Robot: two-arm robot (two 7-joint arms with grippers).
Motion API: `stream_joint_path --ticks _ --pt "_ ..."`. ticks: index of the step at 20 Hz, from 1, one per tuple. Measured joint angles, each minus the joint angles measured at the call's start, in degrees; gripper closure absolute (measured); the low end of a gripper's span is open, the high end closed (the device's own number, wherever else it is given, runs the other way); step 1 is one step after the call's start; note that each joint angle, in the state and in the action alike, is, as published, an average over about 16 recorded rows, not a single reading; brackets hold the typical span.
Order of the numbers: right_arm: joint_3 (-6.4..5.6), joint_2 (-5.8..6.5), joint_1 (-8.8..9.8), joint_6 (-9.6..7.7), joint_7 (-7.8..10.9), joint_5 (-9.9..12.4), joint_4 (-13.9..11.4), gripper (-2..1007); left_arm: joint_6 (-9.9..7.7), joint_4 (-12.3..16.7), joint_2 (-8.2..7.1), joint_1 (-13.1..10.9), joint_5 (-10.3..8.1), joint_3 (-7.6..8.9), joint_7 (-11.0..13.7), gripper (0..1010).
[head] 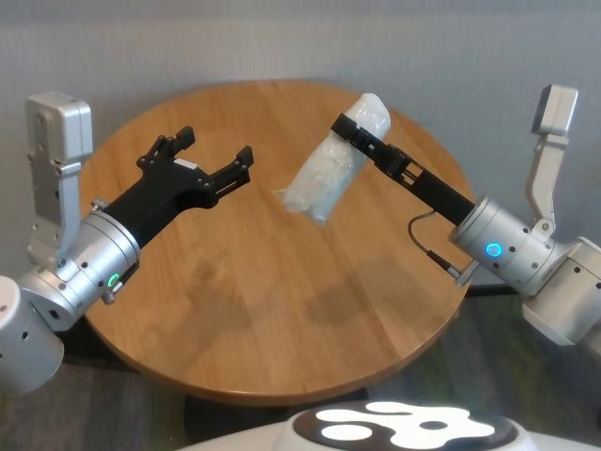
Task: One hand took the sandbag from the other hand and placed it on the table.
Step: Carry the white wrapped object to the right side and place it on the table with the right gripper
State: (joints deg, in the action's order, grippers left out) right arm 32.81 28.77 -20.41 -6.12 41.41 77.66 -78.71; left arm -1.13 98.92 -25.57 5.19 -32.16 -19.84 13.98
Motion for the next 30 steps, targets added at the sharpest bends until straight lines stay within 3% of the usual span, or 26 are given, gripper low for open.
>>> stream_joint_path --ticks 9,17,22,30 --pt "0.00 0.10 0.08 0.09 -0.17 -0.3 -0.1 596 -1.26 0.4 0.53 -0.3 0.80 0.51 -0.6 8" --pt "-0.02 0.94 0.10 -0.36 -2.65 -1.0 -1.1 596 -1.16 0.3 0.51 -0.2 0.75 0.45 -0.8 8" --pt "-0.07 2.20 -0.01 -1.04 -5.18 -2.0 -2.0 596 -1.04 0.3 0.49 -0.2 0.74 0.40 -0.9 8" --pt "-0.27 5.63 -0.12 -3.02 -9.12 -4.1 -3.1 596 -0.93 0.2 0.46 -0.1 0.73 0.36 -1.0 8"
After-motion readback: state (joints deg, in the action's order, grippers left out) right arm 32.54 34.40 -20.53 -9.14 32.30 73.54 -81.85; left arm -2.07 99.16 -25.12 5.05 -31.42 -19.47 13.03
